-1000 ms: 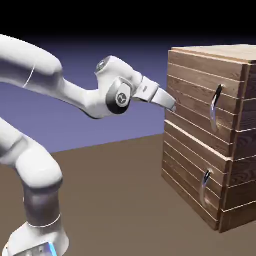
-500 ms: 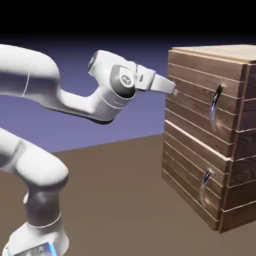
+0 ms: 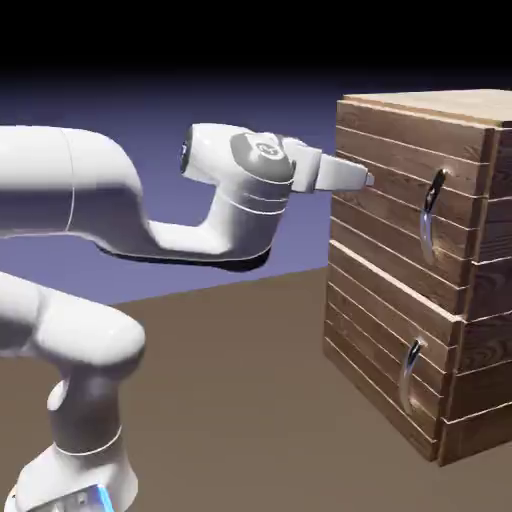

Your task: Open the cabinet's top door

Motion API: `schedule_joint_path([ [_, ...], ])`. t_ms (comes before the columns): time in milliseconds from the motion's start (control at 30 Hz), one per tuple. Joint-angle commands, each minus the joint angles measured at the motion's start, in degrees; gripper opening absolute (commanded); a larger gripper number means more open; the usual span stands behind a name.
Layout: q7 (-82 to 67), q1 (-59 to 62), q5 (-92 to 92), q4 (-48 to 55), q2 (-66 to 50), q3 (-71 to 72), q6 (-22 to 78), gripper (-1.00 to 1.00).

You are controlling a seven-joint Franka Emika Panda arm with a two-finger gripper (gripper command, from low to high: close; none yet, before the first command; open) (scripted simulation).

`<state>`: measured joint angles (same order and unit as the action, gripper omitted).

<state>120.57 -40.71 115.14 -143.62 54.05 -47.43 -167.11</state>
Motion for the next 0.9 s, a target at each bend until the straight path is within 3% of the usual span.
schedule_joint_path([
  [0,1.7,-0.9,2.5,0.4,0.5,-1.0,0.1,0.0],
  [633,33.8,-17.3,49.8,7.5,9.3,-20.5,3.0,0.0],
  [867,34.1,-27.3,50.9,15.1,7.0,-25.5,4.5,0.0],
])
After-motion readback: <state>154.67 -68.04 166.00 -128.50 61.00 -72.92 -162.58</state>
